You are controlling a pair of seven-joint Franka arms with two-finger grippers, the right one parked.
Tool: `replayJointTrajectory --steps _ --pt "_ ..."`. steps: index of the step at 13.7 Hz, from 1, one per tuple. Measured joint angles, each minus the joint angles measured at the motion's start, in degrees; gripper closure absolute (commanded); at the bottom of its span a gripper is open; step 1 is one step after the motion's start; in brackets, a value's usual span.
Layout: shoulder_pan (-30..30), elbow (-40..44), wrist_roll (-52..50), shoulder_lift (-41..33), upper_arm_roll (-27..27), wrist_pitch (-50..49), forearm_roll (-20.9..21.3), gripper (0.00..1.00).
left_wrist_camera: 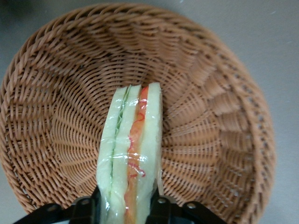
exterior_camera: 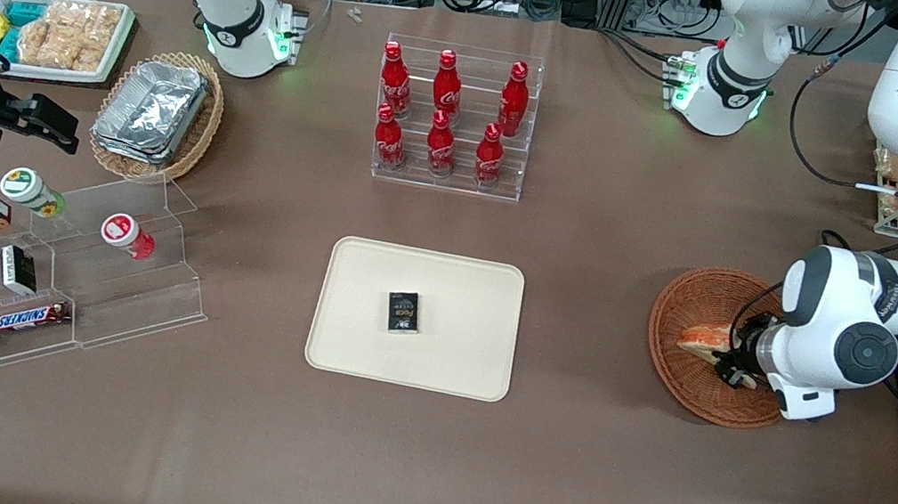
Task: Place sandwich from basket to tray
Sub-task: 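Close the left gripper on the sandwich wedge, then lift the sandwich and carry it with the left gripper over the cream tray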
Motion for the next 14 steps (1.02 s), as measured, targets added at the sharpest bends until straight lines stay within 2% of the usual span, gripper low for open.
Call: replayJointTrajectory --steps 3,6,8,11,14 --pt "0.01 6.36 2.31 -0.23 -0.05 -6.84 0.13 1.00" --pt "0.05 16.35 15.56 -0.64 -0.48 -17.81 0.11 1.00" --pt "0.10 22.93 20.89 -0.94 -2.30 -23.18 0.09 1.00" --pt "0.06 29.36 26.52 -1.11 -9.35 -27.28 0.07 1.00" --pt "-1.03 29.69 26.94 -0.57 -17.20 -27.58 0.06 1.00"
